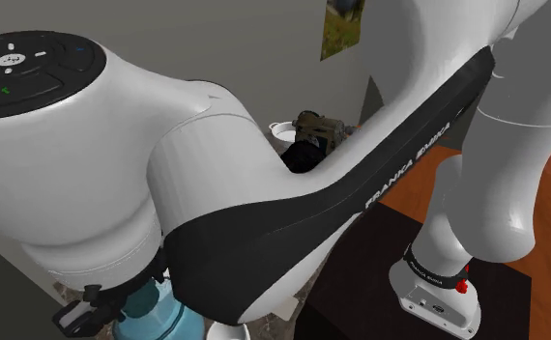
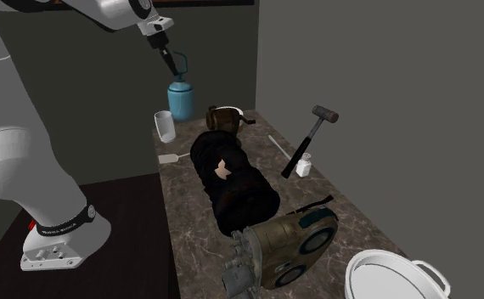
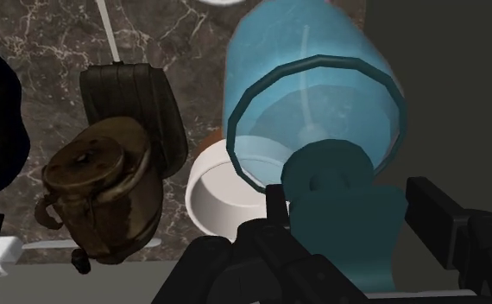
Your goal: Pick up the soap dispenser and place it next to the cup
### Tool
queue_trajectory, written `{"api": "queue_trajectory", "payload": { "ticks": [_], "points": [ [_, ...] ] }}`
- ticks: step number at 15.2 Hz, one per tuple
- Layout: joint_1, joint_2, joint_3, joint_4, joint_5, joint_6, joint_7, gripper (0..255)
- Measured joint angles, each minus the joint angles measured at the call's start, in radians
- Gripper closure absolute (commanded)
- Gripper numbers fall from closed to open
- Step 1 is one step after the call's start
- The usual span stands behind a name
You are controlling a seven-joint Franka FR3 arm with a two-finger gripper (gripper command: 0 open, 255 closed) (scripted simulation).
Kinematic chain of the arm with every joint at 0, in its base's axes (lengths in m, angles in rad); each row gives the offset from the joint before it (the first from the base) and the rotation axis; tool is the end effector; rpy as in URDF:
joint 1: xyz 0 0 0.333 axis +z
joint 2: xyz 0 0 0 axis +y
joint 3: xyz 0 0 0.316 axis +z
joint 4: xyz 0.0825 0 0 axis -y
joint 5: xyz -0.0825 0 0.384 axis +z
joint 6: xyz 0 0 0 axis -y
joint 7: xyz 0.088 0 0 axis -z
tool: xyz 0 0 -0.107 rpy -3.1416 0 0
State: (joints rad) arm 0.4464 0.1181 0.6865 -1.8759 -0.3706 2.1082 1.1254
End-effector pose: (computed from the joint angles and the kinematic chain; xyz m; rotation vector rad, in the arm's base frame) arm 0.2815 0.5311 0.4756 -3.0765 -0.2569 -0.4568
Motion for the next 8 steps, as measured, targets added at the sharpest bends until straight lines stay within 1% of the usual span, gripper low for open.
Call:
{"api": "queue_trajectory", "payload": {
  "ticks": [8],
  "points": [
    [0.005,0.036,-0.009,-0.066,-0.048,0.086,0.048,255]
  ]
}}
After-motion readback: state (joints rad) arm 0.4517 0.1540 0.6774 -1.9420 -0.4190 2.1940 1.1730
